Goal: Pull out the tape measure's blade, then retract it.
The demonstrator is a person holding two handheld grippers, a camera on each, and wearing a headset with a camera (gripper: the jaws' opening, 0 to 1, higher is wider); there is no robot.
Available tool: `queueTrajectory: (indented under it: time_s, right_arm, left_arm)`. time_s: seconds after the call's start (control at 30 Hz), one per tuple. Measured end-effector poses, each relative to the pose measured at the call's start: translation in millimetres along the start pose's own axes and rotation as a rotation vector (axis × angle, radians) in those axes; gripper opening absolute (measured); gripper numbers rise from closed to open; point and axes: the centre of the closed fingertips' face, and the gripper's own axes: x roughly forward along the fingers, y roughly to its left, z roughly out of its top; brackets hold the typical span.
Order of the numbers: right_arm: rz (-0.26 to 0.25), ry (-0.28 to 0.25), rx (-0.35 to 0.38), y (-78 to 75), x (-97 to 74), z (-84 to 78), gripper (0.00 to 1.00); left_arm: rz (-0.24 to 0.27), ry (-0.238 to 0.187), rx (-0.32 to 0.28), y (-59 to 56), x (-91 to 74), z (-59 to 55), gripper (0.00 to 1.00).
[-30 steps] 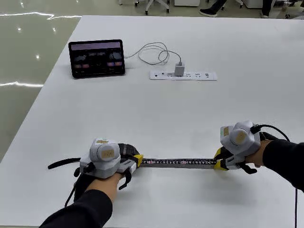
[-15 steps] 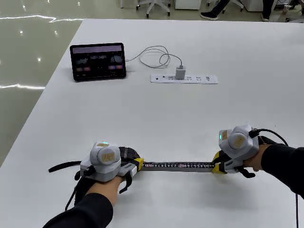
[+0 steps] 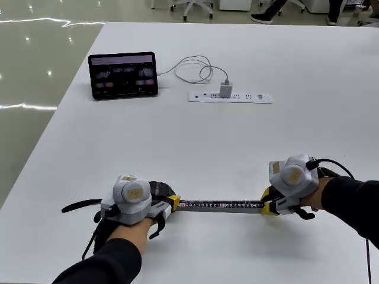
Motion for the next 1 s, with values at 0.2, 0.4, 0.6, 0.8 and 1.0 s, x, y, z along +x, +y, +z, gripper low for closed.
queueTrajectory:
  time_s: [0.2,0.4,0.6,0.8,1.0]
  right_arm:
    - [0.002,-0.006,0.003,0.2,2.3,3.4,0.11]
    - [0.001,-0.010,0.004,0.8,4.4,7.7,0.11]
    - [0.003,-0.014,0.002,1.8,6.2,11.7,0.11]
    - [0.005,-0.016,0.001,2.1,7.7,14.8,0.11]
    - [0.006,-0.019,0.001,2.2,9.1,17.7,0.11]
  left_arm:
    - [-0.001,-0.001,0.000,0.0,0.1,-0.1,0.59]
    - [-0.002,0.000,-0.001,0.0,0.2,-0.4,0.59]
    - [-0.003,0.001,-0.001,0.1,0.2,-0.2,0.59]
    - [-0.003,0.002,-0.001,0.3,0.2,-0.2,0.59]
    - [-0.004,0.001,-0.002,0.5,0.5,-0.1,0.59]
